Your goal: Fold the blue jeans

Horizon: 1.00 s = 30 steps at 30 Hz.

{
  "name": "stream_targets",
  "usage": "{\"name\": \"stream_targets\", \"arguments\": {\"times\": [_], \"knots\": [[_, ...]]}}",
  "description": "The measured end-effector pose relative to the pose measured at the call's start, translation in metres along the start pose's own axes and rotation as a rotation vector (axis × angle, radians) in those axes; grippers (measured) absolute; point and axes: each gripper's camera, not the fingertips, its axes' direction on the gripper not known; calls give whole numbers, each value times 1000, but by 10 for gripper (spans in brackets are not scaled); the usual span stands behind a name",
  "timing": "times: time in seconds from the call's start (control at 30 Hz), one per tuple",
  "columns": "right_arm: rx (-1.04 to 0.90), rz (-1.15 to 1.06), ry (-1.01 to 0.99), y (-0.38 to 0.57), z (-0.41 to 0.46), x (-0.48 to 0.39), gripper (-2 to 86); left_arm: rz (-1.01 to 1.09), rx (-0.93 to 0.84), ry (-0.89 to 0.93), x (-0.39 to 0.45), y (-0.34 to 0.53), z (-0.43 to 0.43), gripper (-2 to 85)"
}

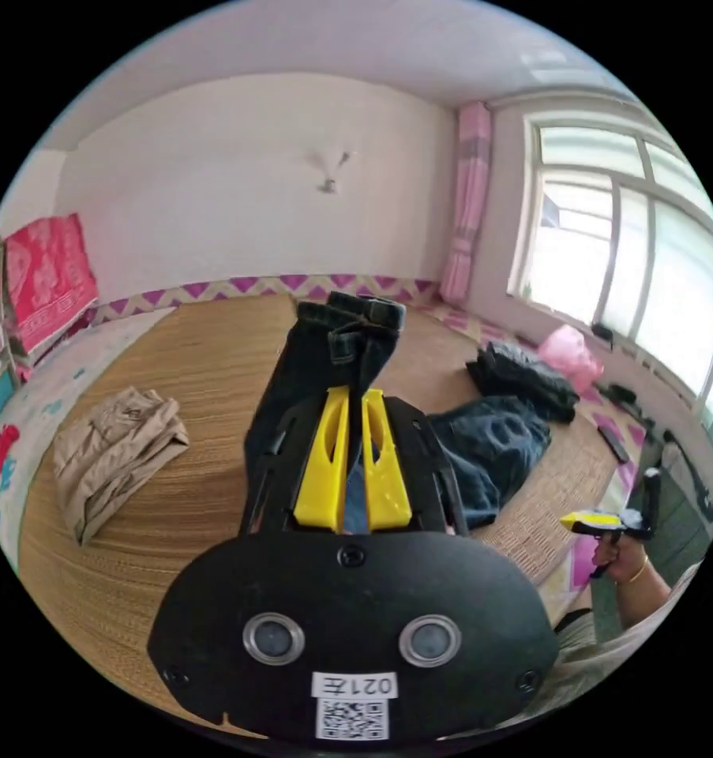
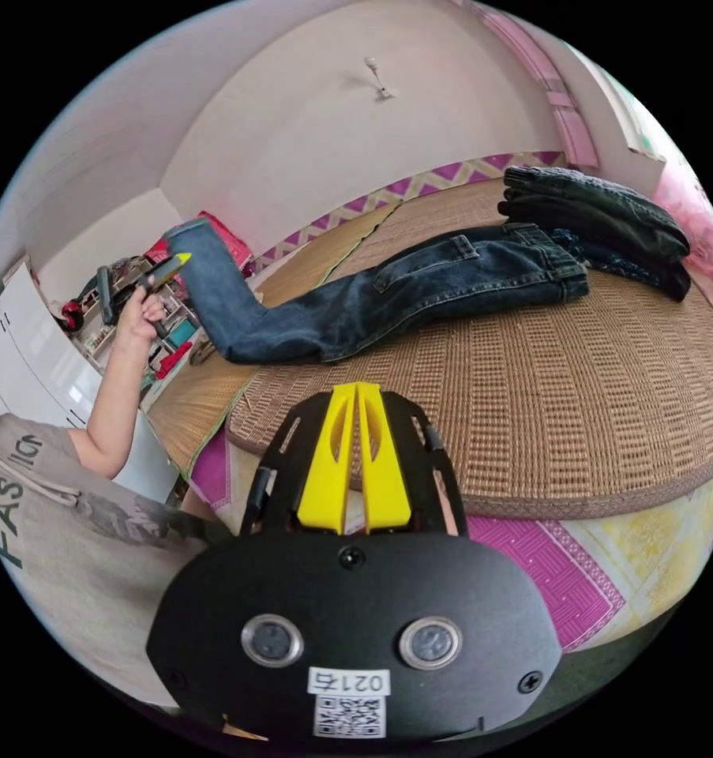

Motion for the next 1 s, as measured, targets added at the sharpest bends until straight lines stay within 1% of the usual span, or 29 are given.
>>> {"name": "stream_targets", "arguments": {"times": [0.03,0.07,0.13,0.17,0.2,0.23,0.4,0.47,0.6,0.67,0.7,0.73,0.77,0.8,0.93,0.97,1.0], "knots": [[-7,-5,-9,9,0,2,-6,71,-108,-11,41,-9,44,-8],[-6,-7,-18,13,-1,4,-6,107,-171,-17,60,-10,68,-8],[2,1,-39,31,-6,9,-6,196,-424,-46,110,7,160,-7],[1,3,-43,35,-7,11,-6,196,-465,-57,115,12,176,-7],[-6,9,-57,44,-9,14,-6,161,-457,-66,115,15,187,-5],[-7,16,-67,53,-12,17,-6,119,-421,-70,113,3,180,-3],[10,32,-61,82,-32,29,-4,89,-320,-61,117,-58,163,18],[22,47,-65,89,-39,35,-3,81,-417,-12,114,-61,194,43],[41,61,-78,93,-46,43,9,118,-439,80,108,-76,207,78],[65,80,-64,88,-52,48,43,106,-396,154,98,-79,201,81],[104,133,-61,82,-58,58,68,89,-357,257,89,-78,195,76],[142,204,-74,74,-63,73,87,73,-323,397,79,-77,190,70],[156,248,-76,70,-65,82,94,65,-300,474,74,-76,187,67],[187,340,-91,61,-66,103,108,47,-263,560,63,-73,180,66],[214,678,-77,38,-45,170,136,1,-225,531,13,-50,158,65],[214,733,-102,37,-39,178,136,-6,-223,526,4,-45,156,65],[253,794,-180,35,-30,187,139,-27,-215,523,-15,-35,150,65]]}}
